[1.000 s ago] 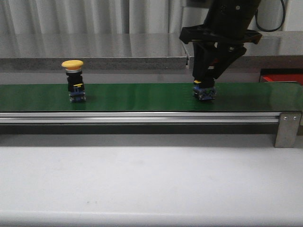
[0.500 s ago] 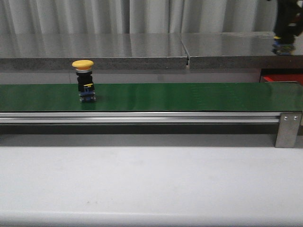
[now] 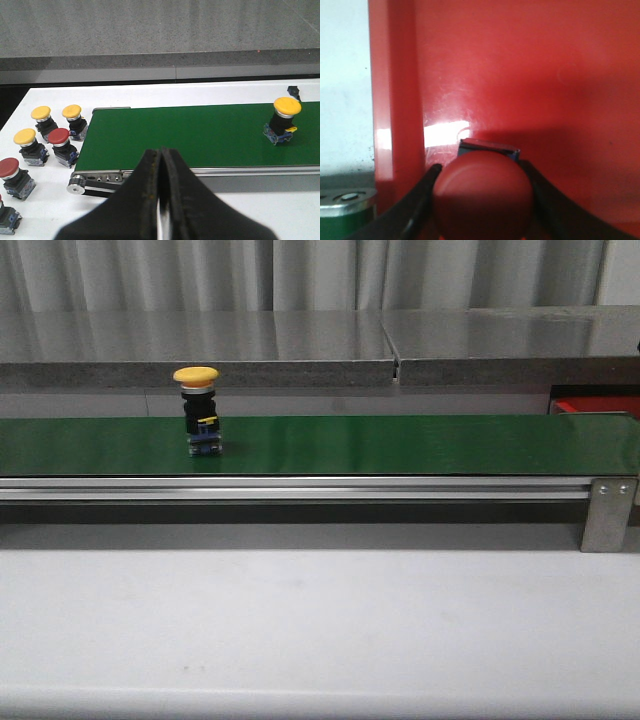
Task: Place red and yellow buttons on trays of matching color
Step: 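Carry the red button into the red tray and release it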
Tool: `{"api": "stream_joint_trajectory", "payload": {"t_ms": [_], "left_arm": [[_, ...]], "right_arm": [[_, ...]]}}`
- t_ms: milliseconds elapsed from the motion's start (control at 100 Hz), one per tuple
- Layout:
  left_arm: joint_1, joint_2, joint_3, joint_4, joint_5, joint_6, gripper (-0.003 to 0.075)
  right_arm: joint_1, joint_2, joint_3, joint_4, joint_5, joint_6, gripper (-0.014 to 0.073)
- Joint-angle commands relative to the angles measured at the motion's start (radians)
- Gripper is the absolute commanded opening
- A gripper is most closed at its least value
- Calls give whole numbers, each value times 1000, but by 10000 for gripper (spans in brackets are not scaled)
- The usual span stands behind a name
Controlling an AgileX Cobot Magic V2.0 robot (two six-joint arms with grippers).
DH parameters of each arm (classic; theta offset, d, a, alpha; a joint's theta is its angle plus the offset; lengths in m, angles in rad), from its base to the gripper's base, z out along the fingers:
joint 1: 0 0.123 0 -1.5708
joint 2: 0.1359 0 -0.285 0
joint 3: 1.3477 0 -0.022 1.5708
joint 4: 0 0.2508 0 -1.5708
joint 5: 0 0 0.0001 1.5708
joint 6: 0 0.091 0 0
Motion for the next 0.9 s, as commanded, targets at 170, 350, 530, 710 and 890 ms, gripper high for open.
{"api": "stream_joint_trajectory", "payload": {"t_ms": [170,350,530,710,890], "left_arm": [[-7,5,-25,-10,-76,-1,-20],[-7,5,-25,-10,-76,-1,-20],[-7,5,-25,-10,-76,-1,-20],[-7,5,-25,-10,-76,-1,-20],[-7,5,-25,-10,-76,-1,-20]], "right_arm": [[-4,-48,-34,16,-45,-6,255],[-4,-48,-34,16,-33,-22,575],[-4,-56,-34,16,-33,-23,596],[-4,-114,-34,21,-66,-74,596],[20,-209,-30,101,-43,-200,596]]}}
